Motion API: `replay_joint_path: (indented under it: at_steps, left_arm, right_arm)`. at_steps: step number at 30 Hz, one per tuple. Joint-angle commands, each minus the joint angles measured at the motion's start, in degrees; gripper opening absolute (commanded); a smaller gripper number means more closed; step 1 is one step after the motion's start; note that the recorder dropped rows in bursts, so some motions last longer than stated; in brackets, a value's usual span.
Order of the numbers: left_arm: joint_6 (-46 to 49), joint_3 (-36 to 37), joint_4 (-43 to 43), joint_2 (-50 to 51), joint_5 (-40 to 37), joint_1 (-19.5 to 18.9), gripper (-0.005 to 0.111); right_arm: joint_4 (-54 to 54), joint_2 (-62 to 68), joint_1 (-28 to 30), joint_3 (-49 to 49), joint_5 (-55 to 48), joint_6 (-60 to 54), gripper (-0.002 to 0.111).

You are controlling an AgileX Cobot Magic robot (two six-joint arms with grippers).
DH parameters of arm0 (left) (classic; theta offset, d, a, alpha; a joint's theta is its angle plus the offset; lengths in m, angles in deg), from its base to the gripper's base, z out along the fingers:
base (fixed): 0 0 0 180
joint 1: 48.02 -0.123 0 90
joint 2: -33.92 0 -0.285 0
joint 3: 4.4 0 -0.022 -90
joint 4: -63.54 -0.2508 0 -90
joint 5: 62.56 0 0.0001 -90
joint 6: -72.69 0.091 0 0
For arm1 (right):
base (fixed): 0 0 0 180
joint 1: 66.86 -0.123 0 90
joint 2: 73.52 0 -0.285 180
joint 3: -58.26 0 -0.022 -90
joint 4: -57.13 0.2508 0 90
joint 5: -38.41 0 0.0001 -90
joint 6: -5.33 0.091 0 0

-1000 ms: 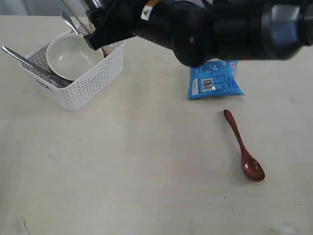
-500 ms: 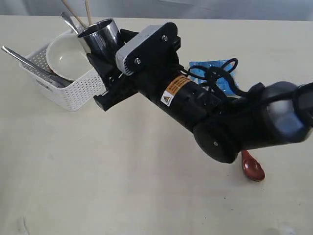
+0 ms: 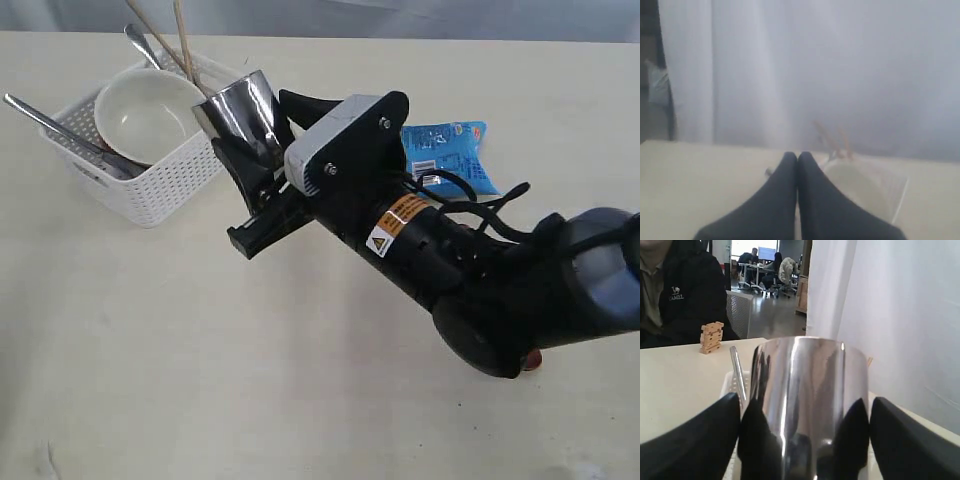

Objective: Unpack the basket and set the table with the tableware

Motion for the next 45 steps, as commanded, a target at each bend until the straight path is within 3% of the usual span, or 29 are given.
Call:
replay_joint_path:
  at_steps: [1,5,7,11,15,20,30,33,37,38,42,45]
  left_arm:
    - [-8.23,0.09,1.94,-0.35,19.03,0.12,0.000]
    - [-9.03,0.09,1.86,-0.23,32.56,0.12,0.000]
    - [-3.18,0.09,1.49,1.22,37.09,0.12,0.000]
    - [3.34,-1.79,2.17,7.92,34.33,0.12,0.000]
    - [3.47,-1.93,2.17,17.33,35.71,0.12,0.000]
    - [5.65,-2.18,2.17,24.82,40.13,0.12,0.000]
    - [3.26,-6.79,4.89,30.86,38.63,0.12,0.000]
    - [3.20,-14.78,4.69,36.33,29.70,0.12,0.011]
    - [1.41,-29.90,-0.88,51.50,15.03,0.12,0.061]
    - [0.56,-34.40,-2.48,55.89,12.63,0.12,0.066]
    - [-1.28,-47.40,-4.45,69.97,-1.98,1.23,0.052]
    - [1.67,-56.13,-3.33,79.12,-14.19,3.40,0.051]
  right_arm:
    - [-0.20,-0.36,-0.06,-0.19,1.57,0.57,-0.001]
    - [-0.20,-0.36,-0.06,-0.19,1.57,0.57,-0.001]
    - [-0.20,-0.36,-0.06,-0.08,1.57,0.83,-0.001]
    - [-0.38,0.92,0.28,6.61,1.57,2.92,-0.001]
    - [-3.99,7.49,3.61,24.50,-16.32,4.67,-0.001]
    - [-14.52,18.45,5.78,44.38,-29.47,16.26,-0.001]
    - [-15.34,24.26,5.27,47.30,-32.96,19.91,-0.001]
    - [-15.34,24.15,5.27,47.32,-32.83,19.91,-0.001]
    - [-15.45,24.05,5.27,47.32,-32.83,19.91,-0.001]
    - [-15.38,23.89,5.27,47.32,-32.83,19.91,-0.001]
    - [-15.38,23.49,5.27,47.32,-32.83,19.58,-0.001]
    - [-15.84,23.57,5.27,47.32,-32.84,19.31,-0.001]
